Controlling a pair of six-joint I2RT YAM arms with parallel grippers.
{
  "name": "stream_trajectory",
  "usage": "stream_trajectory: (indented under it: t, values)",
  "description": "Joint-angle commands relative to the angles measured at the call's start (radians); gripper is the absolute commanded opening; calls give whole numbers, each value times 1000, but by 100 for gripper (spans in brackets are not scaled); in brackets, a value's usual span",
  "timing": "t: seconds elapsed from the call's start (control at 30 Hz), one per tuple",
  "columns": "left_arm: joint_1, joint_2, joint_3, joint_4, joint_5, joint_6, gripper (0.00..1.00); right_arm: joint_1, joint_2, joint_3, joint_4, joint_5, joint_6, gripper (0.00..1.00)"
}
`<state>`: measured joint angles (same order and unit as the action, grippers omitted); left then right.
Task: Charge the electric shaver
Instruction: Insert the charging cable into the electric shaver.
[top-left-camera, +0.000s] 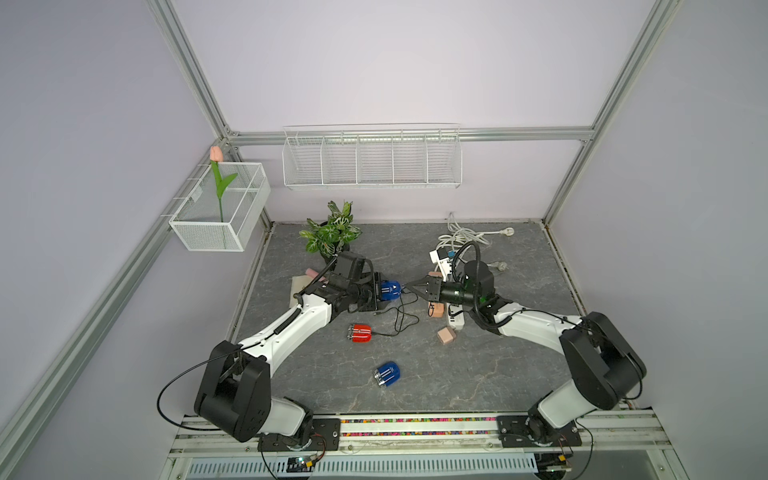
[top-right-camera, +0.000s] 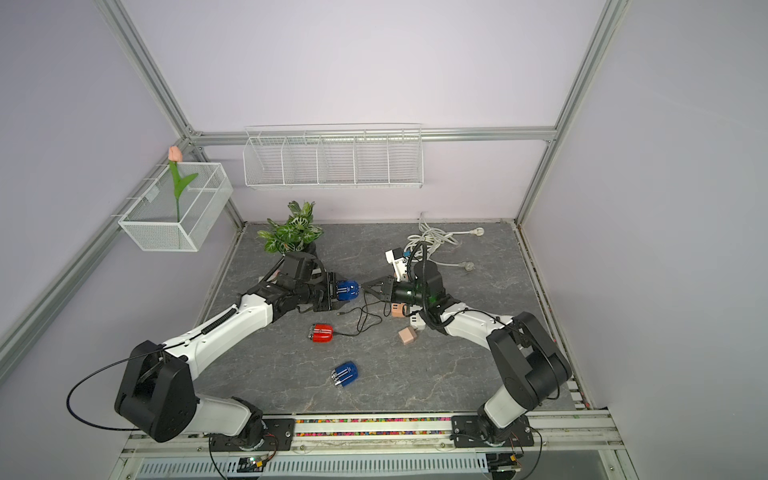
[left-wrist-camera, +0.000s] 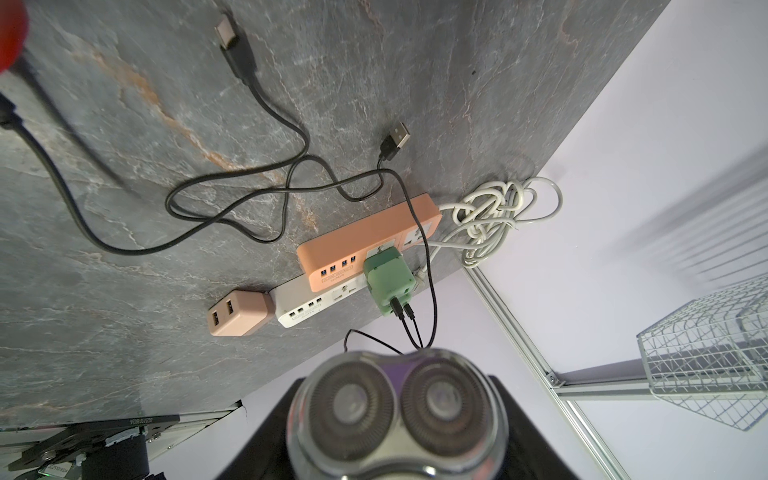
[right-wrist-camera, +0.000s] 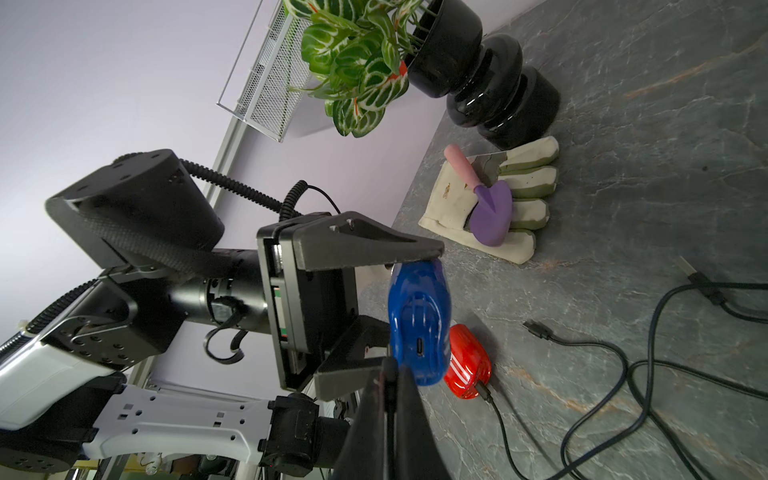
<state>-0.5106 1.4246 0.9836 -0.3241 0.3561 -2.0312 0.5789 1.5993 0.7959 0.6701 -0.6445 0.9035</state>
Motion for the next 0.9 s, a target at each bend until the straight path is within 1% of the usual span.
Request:
stream_trajectory:
  t: [0.0, 0.7, 0.87]
  values:
    - [2, -15, 46, -12, 37, -331, 0, 8, 27, 3, 28, -11, -14, 7]
    - [1, -19, 53, -39, 47, -309, 0, 22, 58, 37, 29, 2, -2, 7]
    - [0, -10, 56, -37, 46, -307, 0, 40, 60, 43, 17, 0, -3, 7]
